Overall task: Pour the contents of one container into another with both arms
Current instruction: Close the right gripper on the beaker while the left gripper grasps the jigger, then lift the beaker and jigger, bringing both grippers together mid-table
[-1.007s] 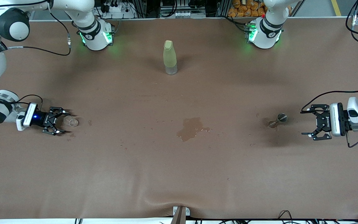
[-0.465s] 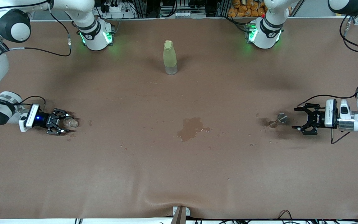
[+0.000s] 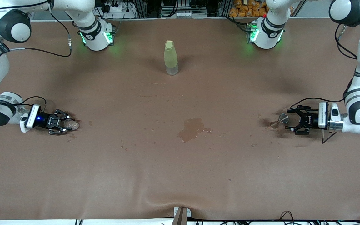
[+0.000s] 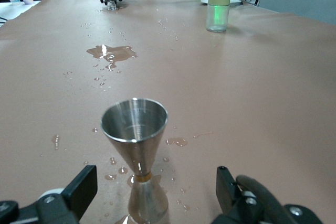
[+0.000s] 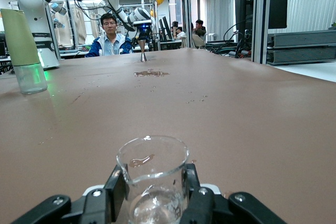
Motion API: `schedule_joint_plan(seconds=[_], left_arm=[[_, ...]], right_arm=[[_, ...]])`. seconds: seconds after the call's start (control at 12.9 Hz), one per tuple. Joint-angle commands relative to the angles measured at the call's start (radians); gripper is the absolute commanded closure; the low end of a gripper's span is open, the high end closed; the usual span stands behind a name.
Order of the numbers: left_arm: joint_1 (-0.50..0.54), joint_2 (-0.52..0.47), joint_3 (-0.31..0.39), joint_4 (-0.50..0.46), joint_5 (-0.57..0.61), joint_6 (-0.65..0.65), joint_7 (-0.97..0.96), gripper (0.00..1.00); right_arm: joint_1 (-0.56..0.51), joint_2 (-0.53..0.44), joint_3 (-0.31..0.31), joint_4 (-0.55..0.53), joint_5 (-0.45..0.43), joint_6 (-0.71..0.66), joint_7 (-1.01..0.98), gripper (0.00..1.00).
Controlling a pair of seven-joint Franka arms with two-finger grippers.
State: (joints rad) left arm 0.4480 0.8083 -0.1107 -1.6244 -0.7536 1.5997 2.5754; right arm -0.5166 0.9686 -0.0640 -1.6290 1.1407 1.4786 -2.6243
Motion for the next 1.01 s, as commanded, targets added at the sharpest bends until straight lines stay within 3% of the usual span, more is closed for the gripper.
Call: schedule_joint_plan(seconds=[0.0, 0.31, 0.62, 0.93], left_arm=[[0.000, 0.038, -0.004, 0.004, -0.049, 0.000, 0.023, 0.00], [-0.006, 0.049, -0.004, 0.003, -0.066, 0.005, 0.022, 0.00], [-0.038, 0.054, -0.004, -0.002, -0.101, 0.035, 0.022, 0.01], [-0.038, 0.054, -0.004, -0.005, -0.102, 0.042, 0.014, 0.17]], right_arm=[[0.004, 0.010, 0.006, 0.021, 0.024, -0.021, 0.000, 0.82], [0.007, 0.002, 0.029, 0.061, 0.028, -0.032, 0.021, 0.85], [0.068, -0.074, 0.056, 0.092, 0.048, -0.027, 0.120, 0.85], [0.128, -0.116, 0.066, 0.094, 0.111, -0.029, 0.203, 0.85]])
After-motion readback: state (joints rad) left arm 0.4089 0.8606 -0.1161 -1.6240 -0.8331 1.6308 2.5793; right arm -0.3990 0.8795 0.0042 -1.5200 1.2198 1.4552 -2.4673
